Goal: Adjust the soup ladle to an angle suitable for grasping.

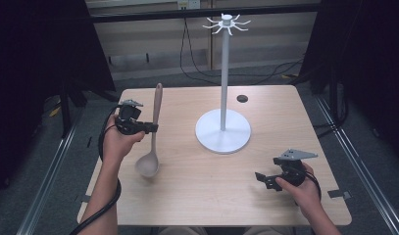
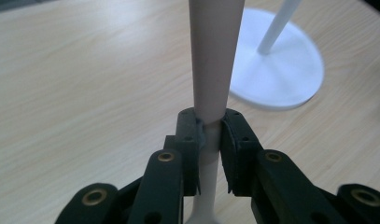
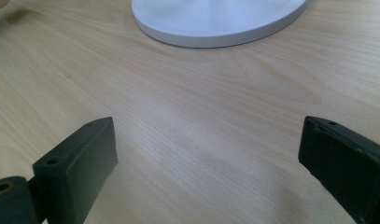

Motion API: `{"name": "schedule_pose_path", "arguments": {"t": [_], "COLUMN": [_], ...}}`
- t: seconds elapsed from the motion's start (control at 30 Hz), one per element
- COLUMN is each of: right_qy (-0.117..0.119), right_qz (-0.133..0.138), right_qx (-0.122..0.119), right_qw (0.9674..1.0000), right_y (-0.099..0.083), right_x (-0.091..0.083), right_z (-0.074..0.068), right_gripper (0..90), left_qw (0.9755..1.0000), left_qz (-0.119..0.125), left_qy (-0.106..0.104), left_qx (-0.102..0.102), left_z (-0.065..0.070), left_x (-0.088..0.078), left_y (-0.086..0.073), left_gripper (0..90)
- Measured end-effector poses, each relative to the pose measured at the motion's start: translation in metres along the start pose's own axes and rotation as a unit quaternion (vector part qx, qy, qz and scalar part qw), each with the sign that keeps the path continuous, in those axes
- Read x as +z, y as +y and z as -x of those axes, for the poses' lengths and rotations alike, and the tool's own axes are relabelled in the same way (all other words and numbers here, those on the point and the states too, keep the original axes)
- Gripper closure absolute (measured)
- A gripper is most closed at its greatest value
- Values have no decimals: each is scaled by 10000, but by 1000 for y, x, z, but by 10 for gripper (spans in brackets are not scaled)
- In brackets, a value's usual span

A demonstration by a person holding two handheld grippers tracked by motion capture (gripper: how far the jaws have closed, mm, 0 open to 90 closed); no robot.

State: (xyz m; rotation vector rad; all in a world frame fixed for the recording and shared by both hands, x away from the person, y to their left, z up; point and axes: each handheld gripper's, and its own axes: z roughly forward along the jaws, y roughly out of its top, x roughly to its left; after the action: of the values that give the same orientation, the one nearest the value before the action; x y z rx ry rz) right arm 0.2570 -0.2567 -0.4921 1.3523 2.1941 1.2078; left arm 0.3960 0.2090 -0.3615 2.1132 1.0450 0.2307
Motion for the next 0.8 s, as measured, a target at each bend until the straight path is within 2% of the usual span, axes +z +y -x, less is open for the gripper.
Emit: {"name": "schedule_pose_path", "arguments": {"t": [0.13, 0.17, 0.23, 0.27, 0.3, 0.5, 0.8], "right_qy": [6, 12, 10, 12, 11, 17, 16], "right_qz": [2, -9, -17, -16, -12, 3, -8], "right_qx": [-6, -6, -20, -21, -14, -23, 2], "right_qw": [10000, 10000, 10000, 10000, 10000, 10000, 10000], "right_y": [0, 0, 0, 0, 0, 0, 0], "right_x": [1, 1, 1, 1, 1, 1, 0], "right_z": [0, -1, -1, -1, -1, -1, -2], "right_gripper": [41, 41, 41, 41, 41, 41, 41], "left_qw": [9991, 9990, 9980, 9979, 9969, 9944, 9893], "left_qz": [407, 424, 617, 616, 743, 997, 1380], "left_qy": [-99, -102, -152, -176, -213, -278, -430], "left_qx": [25, 55, 71, 125, 124, 234, 210], "left_z": [5, 6, 8, 8, 10, 16, 24], "left_x": [-9, -11, -13, -14, -16, -19, -22], "left_y": [6, 7, 9, 10, 11, 16, 20], "left_gripper": [783, 782, 782, 782, 782, 782, 781]}}
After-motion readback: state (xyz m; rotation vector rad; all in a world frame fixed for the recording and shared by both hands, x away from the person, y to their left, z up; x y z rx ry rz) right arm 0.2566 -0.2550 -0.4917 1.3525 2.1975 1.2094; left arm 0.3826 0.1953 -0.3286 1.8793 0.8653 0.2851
